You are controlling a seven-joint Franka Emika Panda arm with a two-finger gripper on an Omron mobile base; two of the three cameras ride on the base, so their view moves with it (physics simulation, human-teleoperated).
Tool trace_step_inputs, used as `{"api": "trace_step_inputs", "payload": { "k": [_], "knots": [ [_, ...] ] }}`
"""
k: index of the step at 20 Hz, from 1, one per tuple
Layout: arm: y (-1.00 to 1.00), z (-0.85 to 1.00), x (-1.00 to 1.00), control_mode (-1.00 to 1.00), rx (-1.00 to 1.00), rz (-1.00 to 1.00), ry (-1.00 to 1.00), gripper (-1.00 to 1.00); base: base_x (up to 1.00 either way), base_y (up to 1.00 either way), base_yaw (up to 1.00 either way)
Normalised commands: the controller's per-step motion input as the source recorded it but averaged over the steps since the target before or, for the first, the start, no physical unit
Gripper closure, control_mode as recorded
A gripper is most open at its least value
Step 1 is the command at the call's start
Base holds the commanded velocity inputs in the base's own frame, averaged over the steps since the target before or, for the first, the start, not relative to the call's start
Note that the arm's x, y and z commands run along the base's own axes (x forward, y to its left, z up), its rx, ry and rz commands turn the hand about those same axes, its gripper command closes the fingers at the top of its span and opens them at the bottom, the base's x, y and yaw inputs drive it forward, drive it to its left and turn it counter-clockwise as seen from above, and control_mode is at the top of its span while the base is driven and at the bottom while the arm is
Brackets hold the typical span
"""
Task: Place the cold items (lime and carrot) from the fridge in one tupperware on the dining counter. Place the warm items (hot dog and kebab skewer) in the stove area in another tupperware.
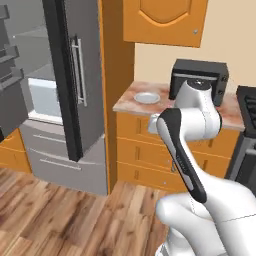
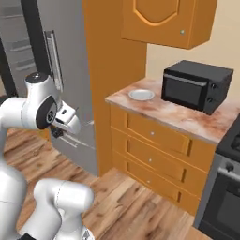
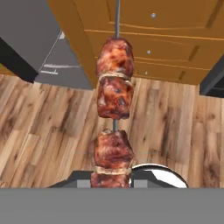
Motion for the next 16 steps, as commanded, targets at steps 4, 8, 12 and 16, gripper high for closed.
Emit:
{"api": "trace_step_inputs", "payload": {
  "k": [4,8,12,16],
  "knots": [
    [0.0,0.0,0.0,1.0,0.0,0.0,0.0,1.0,-0.99,0.0,0.79],
    [0.0,0.0,0.0,1.0,0.0,0.0,0.0,1.0,-0.84,0.01,0.88],
    [0.0,0.0,0.0,1.0,0.0,0.0,0.0,1.0,-0.22,0.14,0.94],
    [0.0,0.0,0.0,1.0,0.0,0.0,0.0,1.0,0.63,0.05,0.88]
  ]
}}
